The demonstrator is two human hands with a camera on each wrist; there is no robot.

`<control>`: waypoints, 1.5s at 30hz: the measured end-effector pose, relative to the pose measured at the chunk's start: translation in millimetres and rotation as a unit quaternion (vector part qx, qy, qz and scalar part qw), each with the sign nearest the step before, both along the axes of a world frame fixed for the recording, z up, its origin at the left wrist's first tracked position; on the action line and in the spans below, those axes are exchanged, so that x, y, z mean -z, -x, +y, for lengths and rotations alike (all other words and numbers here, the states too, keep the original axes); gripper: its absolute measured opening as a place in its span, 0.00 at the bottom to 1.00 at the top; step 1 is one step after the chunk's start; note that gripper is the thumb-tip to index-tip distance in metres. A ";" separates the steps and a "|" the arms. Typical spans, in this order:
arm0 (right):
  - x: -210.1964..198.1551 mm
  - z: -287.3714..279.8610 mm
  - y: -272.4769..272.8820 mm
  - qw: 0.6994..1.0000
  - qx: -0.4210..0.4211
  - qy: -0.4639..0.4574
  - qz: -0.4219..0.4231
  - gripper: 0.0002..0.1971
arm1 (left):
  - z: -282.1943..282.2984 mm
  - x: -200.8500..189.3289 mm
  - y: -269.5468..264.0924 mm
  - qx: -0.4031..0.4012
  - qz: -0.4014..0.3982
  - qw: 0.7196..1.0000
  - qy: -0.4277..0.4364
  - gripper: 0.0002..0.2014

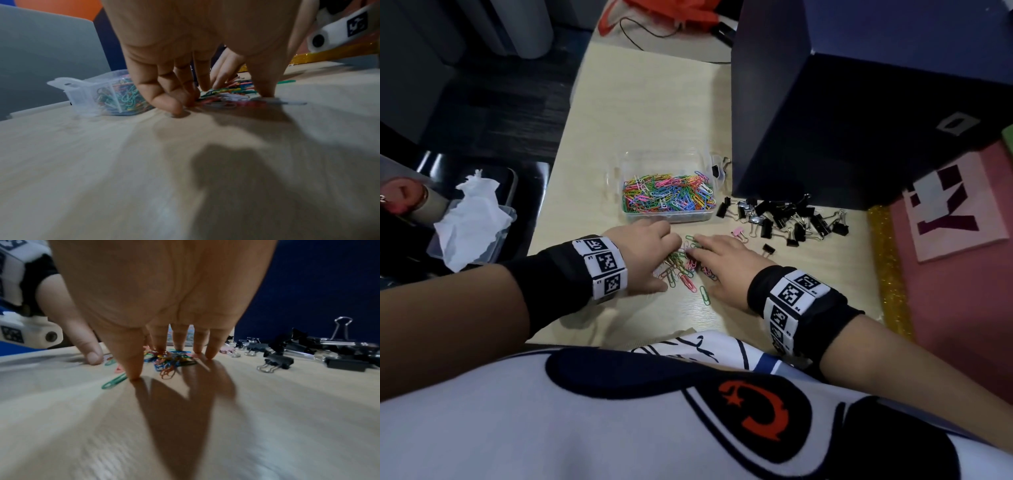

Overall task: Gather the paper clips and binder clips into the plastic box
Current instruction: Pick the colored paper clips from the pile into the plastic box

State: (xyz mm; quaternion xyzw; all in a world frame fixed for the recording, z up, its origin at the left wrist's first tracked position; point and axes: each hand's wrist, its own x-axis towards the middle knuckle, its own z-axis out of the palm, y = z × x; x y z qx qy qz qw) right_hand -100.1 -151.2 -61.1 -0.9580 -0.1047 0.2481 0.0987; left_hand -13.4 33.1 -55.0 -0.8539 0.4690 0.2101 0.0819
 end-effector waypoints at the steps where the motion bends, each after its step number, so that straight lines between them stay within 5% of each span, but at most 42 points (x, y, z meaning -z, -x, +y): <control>1: 0.8 -1.3 1.1 1.000 0.004 0.005 -0.005 0.31 | -0.2 0.4 -1.2 -0.006 0.009 1.000 -0.006 0.33; 9: 3.8 -10.6 -0.1 0.995 0.095 0.002 -0.032 0.17 | -2.4 -2.2 -5.1 -0.040 0.032 0.999 -0.002 0.12; 18: -18.9 -2.8 -28.5 0.982 0.171 -0.038 -0.070 0.11 | -2.3 -12.2 -9.9 -0.047 -0.002 0.998 0.041 0.12; 28: -55.4 11.0 -77.5 0.933 0.281 -0.177 -0.139 0.13 | -3.6 -53.8 -45.0 -0.171 -0.028 0.970 0.172 0.13; 31: -58.4 6.7 -77.4 0.958 0.243 -0.111 -0.103 0.20 | -2.3 -53.4 -50.0 -0.195 -0.031 0.968 0.152 0.19; 36: -47.8 -4.0 -50.5 0.971 0.210 -0.070 -0.089 0.10 | 0.5 -44.5 -31.5 -0.134 -0.016 0.982 0.133 0.16; 38: -33.8 -4.2 -36.0 0.986 0.159 -0.035 -0.025 0.19 | -0.1 -35.1 -20.0 -0.071 0.021 0.995 0.064 0.17; 41: -18.0 0.8 -16.1 0.995 0.092 0.014 0.028 0.39 | -0.3 -20.1 -8.1 0.001 0.042 0.998 -0.043 0.36; 43: -11.8 5.7 -9.1 0.997 0.073 0.014 0.015 0.37 | -1.5 -14.0 -5.7 0.013 0.043 0.997 -0.064 0.41; 45: -8.8 8.2 -7.8 0.997 0.075 -0.002 0.001 0.29 | -3.9 -11.5 -7.3 -0.008 0.056 0.997 -0.046 0.35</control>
